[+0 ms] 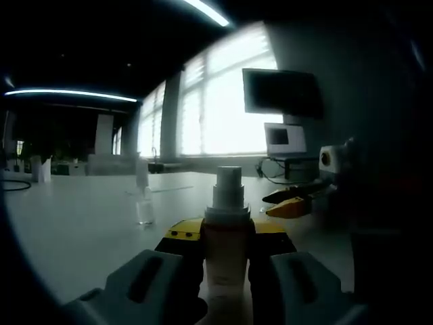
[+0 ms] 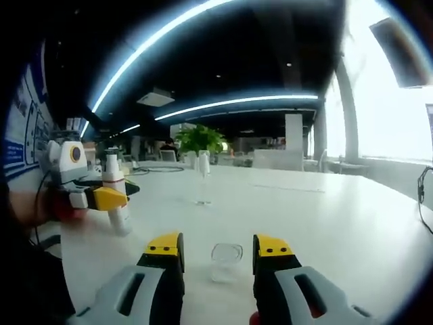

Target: Clamp pump bottle remove cover press pump head put on cover

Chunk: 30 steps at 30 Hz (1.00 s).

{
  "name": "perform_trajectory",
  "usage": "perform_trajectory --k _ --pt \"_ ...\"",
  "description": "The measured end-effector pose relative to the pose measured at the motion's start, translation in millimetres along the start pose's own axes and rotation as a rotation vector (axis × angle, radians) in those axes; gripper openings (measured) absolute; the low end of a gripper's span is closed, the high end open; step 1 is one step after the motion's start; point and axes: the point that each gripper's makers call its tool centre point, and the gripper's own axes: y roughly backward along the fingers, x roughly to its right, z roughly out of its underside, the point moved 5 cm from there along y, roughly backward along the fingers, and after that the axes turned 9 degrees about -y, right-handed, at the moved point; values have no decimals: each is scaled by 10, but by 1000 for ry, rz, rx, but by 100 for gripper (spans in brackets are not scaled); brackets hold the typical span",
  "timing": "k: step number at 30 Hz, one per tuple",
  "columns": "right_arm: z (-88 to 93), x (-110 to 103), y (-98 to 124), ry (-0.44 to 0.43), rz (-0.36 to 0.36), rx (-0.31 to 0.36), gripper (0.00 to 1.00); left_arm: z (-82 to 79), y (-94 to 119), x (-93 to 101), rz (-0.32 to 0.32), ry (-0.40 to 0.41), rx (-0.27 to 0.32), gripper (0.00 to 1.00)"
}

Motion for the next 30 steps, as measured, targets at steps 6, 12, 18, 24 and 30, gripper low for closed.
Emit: perform_trajectory --k 6,12,18,24,30 --pt "-69 -36 17 -17 -27 44 37 -1 1 2 0 -1 0 15" --pt "-199 -131 24 -3 -39 70 35 3 0 -2 1 2 0 15" --pt "-402 -251 51 -24 -67 120 34 0 0 7 4 2 0 15" --pt "-540 -474 71 -24 -105 143 33 -2 0 14 6 1 1 15" --pt "-567 -739 47 -46 -174 147 32 -5 0 26 10 1 2 15"
